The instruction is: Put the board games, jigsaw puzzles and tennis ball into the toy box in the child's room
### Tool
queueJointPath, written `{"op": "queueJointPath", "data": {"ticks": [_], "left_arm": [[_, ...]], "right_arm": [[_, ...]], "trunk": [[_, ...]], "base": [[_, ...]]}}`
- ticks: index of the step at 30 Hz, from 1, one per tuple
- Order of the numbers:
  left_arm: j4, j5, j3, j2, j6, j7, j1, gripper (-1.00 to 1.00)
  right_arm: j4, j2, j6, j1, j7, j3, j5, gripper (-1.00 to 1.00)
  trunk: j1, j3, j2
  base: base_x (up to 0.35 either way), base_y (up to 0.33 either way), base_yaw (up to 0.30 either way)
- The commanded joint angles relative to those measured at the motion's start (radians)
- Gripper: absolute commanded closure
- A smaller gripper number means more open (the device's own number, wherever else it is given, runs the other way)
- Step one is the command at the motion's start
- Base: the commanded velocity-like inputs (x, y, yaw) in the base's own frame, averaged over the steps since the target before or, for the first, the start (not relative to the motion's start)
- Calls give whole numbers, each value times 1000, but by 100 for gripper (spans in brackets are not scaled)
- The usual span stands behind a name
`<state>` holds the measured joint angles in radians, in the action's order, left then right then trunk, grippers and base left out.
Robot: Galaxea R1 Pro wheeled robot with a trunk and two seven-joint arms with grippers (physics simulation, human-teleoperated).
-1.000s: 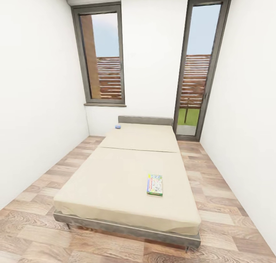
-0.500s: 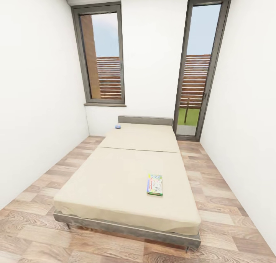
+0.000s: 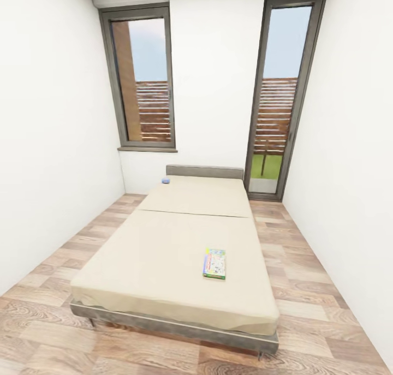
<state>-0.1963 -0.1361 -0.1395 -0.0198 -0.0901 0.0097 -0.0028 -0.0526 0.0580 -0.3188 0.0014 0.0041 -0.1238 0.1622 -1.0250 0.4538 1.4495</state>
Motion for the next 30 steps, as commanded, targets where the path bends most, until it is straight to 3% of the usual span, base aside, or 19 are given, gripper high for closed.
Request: {"op": "queueJointPath", "data": {"ticks": [1, 12, 30], "left_arm": [[1, -11, -1, 0, -5, 1, 0, -100], [9, -9, -3, 1, -79, 1, 0, -100], [9, -10, -3, 1, -88, 3, 0, -100]], "right_arm": [[-1, 0, -2, 0, 0, -6, 1, -100], [-1, -1, -7, 1, 0, -5, -3, -100], [0, -1, -23, 2, -8, -4, -1, -100]], "trunk": [[0, 1, 0], [0, 1, 0], [0, 1, 0]], "base": [[0, -241, 0], [18, -105, 0], [102, -247, 0]]}}
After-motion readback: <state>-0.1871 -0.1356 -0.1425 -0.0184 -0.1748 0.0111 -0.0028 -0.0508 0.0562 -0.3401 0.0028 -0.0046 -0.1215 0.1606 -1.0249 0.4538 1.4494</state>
